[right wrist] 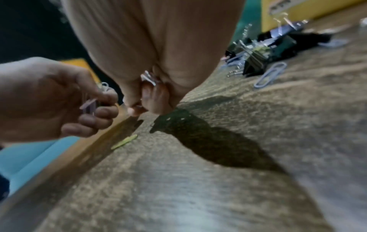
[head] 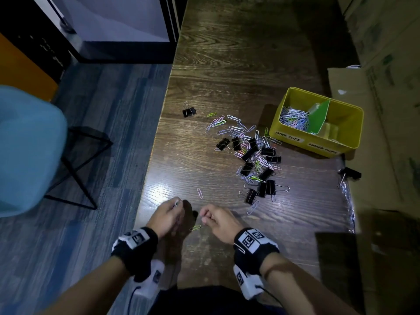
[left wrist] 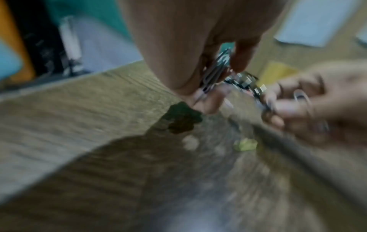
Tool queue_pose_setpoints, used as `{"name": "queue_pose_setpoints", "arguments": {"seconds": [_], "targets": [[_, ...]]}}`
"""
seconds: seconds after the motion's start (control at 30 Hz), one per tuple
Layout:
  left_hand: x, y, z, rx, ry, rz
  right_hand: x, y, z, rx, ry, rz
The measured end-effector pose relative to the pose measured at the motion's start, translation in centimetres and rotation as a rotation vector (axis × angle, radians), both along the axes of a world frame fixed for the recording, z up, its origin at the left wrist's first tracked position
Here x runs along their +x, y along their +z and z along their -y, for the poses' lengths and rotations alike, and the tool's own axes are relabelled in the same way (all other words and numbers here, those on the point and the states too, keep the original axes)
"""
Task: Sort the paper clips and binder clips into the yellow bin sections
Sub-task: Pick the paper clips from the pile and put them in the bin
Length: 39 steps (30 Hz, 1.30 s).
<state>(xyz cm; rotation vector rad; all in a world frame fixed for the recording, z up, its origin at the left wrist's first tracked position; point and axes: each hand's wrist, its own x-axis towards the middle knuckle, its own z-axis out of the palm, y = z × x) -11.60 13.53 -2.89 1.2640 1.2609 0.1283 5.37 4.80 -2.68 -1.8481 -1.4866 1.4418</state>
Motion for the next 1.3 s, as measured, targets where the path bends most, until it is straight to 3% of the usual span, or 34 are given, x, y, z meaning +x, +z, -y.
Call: {"name": "queue_pose_setpoints", "arguments": {"seconds": [0.07, 0.13, 0.23, 0.33, 0.4, 0.53, 0.6, 0.67, 0.8, 0.9, 1.03, 1.17, 1.3], "targets": [[0.9, 0.4, -0.8, -0.204, 0.246, 0.311, -0.1, 0.5, -0.2, -0.031, -0.034, -0.056], [1.7, 0.7, -1.5, -0.303, 0.309, 0.512, -0.2, 0.7, -0.4, -0.060, -0.012, -0.037], [2.7, 0.9, -2.5, -0.351, 0.321, 0.604, -0.7, 0.8, -0.6, -0.074, -0.007, 0.011], [3.8, 0.8, -3.0, -0.329, 0.303, 0.446, -1.0, 0.6, -0.7, -0.072, -0.020, 0.012], [4.3, 0.1, -3.2, -0.184, 0.220, 0.239, -0.8, 1.0, -0.9, -0.059, -0.039, 0.006], [4.3, -0.6, -3.8, 0.332, -0.219, -0.107, -0.6, 1.3, -1.1, -0.021, -0.046, -0.022], [4.0, -0.8, -3.8, 0.496, -0.476, -0.252, -0.6, 1.4, -1.1, -0.042, -0.012, -0.007], [3.7, -1.2, -3.8, 0.604, -0.598, -0.358, -0.4, 1.4, -1.0, -0.028, -0.009, 0.003], [3.2, -1.5, -3.7, 0.684, -0.649, -0.390, -0.4, 1.3, -0.4, -0.027, -0.036, 0.048], [3.5, -1.7, -3.5, 0.684, -0.727, -0.499, -0.9, 0.9, -0.1, 0.015, 0.108, 0.206], [3.7, -1.9, -3.7, 0.573, -0.619, -0.439, -1.1, 0.1, -0.5, 0.039, 0.297, 0.295], [3.9, -1.8, -3.6, 0.576, -0.568, -0.428, -1.3, 0.5, -1.1, 0.039, 0.349, 0.356], [4.1, -1.5, -3.4, 0.557, -0.552, -0.431, -1.7, 1.1, -0.6, 0.132, 0.517, 0.487]]}}
